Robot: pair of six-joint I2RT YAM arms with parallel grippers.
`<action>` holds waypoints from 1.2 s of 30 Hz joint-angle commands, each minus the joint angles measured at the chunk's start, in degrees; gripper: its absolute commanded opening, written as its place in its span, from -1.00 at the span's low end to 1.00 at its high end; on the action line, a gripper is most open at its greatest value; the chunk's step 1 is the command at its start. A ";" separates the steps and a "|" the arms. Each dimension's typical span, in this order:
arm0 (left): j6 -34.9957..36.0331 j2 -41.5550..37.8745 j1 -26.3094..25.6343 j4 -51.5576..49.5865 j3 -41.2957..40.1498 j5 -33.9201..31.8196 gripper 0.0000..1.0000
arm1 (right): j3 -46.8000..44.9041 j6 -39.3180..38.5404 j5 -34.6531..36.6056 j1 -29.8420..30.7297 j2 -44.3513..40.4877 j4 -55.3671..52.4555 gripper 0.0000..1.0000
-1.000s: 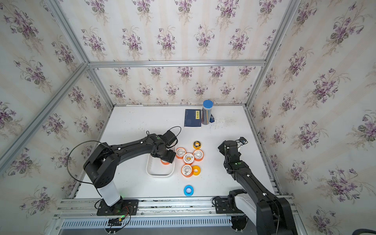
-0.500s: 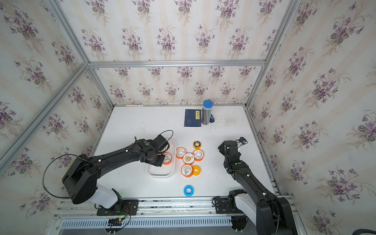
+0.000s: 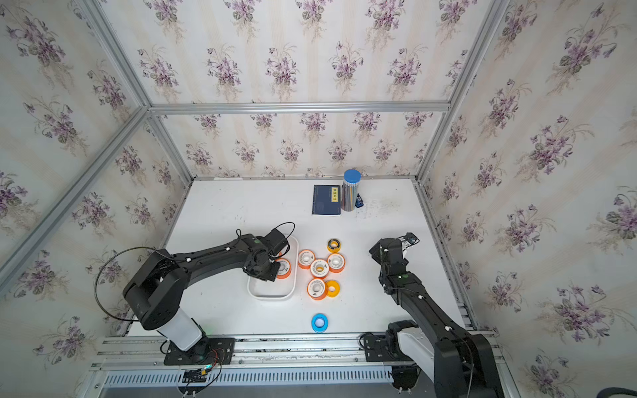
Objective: Put the sealing tape into the storage box
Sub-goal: Place the sealing tape in the storage box.
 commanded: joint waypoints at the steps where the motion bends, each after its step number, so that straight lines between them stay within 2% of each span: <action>1: 0.38 0.97 0.13 1.41 0.94 0.75 -1.00 | 0.44 -0.40 0.22 0.01 0.23 0.20 0.62; 7: 0.89 2.71 0.13 2.80 2.43 3.20 -1.00 | 0.78 -0.40 0.15 0.05 0.90 0.15 0.62; 16: 1.07 3.12 0.12 2.40 3.66 2.94 -0.99 | 1.07 -0.40 0.11 0.06 1.31 -0.06 0.62; 22: 1.16 1.24 0.13 0.67 4.49 2.41 -0.69 | 1.33 -0.40 0.22 0.05 1.45 -0.45 0.62; 25: 1.16 -2.07 0.09 -1.02 4.63 2.41 -0.61 | 1.84 -1.17 -0.30 0.07 1.50 -1.16 0.62; 28: 1.29 -7.29 0.08 -3.36 4.62 1.94 -0.39 | 2.18 -3.24 -2.35 0.07 1.76 -0.65 0.61; 33: 1.27 -17.91 0.13 -7.76 4.12 0.53 0.04 | 6.77 -8.96 -11.91 1.77 5.09 -2.11 0.52; 35: 1.42 -21.19 0.13 -9.36 3.54 0.10 0.28 | 10.90 -10.35 -8.59 6.26 7.06 -5.69 0.44; 36: 1.42 -22.78 0.13 -10.35 3.26 -0.32 0.40 | 12.96 -11.28 -5.43 9.84 7.68 -7.42 0.46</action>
